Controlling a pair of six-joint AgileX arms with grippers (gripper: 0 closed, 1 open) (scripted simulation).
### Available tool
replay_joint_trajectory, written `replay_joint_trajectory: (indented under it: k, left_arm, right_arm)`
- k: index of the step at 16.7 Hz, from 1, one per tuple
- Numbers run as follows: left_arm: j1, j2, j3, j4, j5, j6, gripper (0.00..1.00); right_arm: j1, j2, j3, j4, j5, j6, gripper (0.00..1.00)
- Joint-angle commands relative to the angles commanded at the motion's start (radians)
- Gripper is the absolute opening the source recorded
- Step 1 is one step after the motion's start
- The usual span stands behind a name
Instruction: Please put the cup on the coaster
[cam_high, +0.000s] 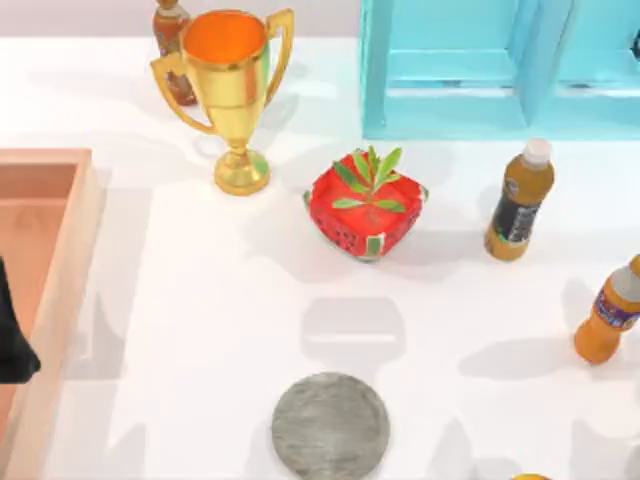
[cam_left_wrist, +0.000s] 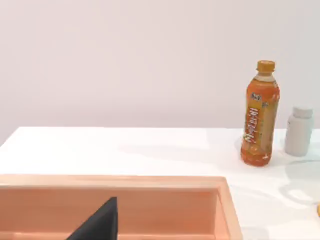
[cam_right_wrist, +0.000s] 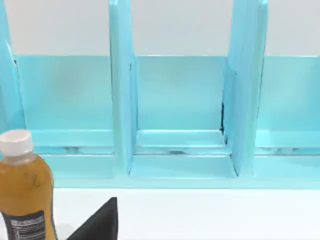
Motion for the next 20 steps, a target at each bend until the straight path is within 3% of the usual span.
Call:
replay_joint_trajectory:
  k: [4, 8, 20]
  left_arm:
    - [0.0, 0.0, 0.0, 0.0, 0.0, 0.0, 1.0]
    - [0.0, 0.0, 0.0, 0.0, 0.0, 0.0, 1.0]
    - [0.0, 0.0, 0.0, 0.0, 0.0, 0.0, 1.0]
  right_arm:
    - [-0.003, 0.031, 0.023, -0.025, 0.004, -0.028, 1.0]
    - [-0.014, 0.216, 0.162, -0.176, 0.013, -0.202, 1.0]
    - [-0.067, 1.312, 0.986, -0.917, 0.004, -1.191, 1.0]
